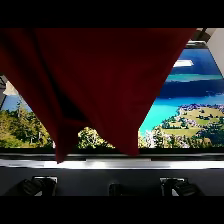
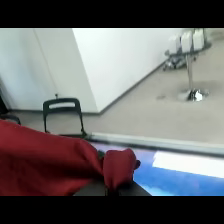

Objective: Fold the shirts.

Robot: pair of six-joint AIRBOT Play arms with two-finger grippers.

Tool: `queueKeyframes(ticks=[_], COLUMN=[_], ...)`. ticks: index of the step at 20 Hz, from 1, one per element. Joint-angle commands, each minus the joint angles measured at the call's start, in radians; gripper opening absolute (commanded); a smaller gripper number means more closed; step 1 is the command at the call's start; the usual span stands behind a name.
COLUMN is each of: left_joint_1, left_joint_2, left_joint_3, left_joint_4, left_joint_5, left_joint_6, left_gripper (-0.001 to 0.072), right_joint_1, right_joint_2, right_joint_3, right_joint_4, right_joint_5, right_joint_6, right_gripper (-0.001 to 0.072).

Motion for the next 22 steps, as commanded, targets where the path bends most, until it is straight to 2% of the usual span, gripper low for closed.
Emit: queueKeyframes(ticks=[1, 6, 9, 12, 13, 14, 15, 16, 18, 20, 22], left_joint_1=[0.004, 0.153, 0.24, 0.264, 0.263, 0.261, 0.261, 0.263, 0.284, 0.325, 0.355], left_joint_2=[-0.084, -0.391, -0.623, -0.806, -0.849, -0.885, -0.911, -0.926, -0.929, -0.902, -0.82], left_joint_3=[0.005, 0.005, 0.005, 0.005, 0.005, 0.005, 0.005, 0.005, 0.005, -0.006, -0.103], left_joint_4=[0.157, 0.174, 0.024, -0.138, -0.185, -0.238, -0.276, -0.284, -0.276, -0.279, -0.279], left_joint_5=[0.088, -0.006, -0.093, -0.154, -0.19, -0.251, -0.325, -0.418, -0.596, -0.732, -0.761], left_joint_6=[0.028, 0.027, 0.028, 0.027, 0.027, 0.027, 0.028, 0.044, 0.104, 0.103, 0.112], left_gripper=[0.0032, 0.0031, 0.0033, 0.0039, 0.0094, 0.0313, 0.0572, 0.0702, 0.07, 0.0696, 0.0683], right_joint_1=[0.0, 0.0, 0.0, 0.0, 0.0, 0.0, 0.0, 0.0, 0.0, 0.0, 0.0], right_joint_2=[-0.093, -0.389, -0.629, -0.851, -0.908, -0.95, -0.98, -1.0, -1.008, -1.008, -1.008], right_joint_3=[0.002, 0.002, 0.002, 0.002, 0.002, 0.002, 0.002, 0.002, 0.002, 0.002, 0.002], right_joint_4=[0.0, -0.101, -0.127, -0.124, -0.123, -0.124, -0.124, -0.127, -0.128, -0.133, -0.145], right_joint_5=[0.113, 0.299, 0.386, 0.372, 0.375, 0.387, 0.398, 0.406, 0.405, 0.414, 0.432], right_joint_6=[0.093, 0.235, 0.261, 0.271, 0.271, 0.271, 0.27, 0.261, 0.225, 0.196, 0.172], right_gripper=[0.0041, 0.0041, 0.0042, 0.0043, 0.0043, 0.0043, 0.0043, 0.0043, 0.0043, 0.0043, 0.0043])
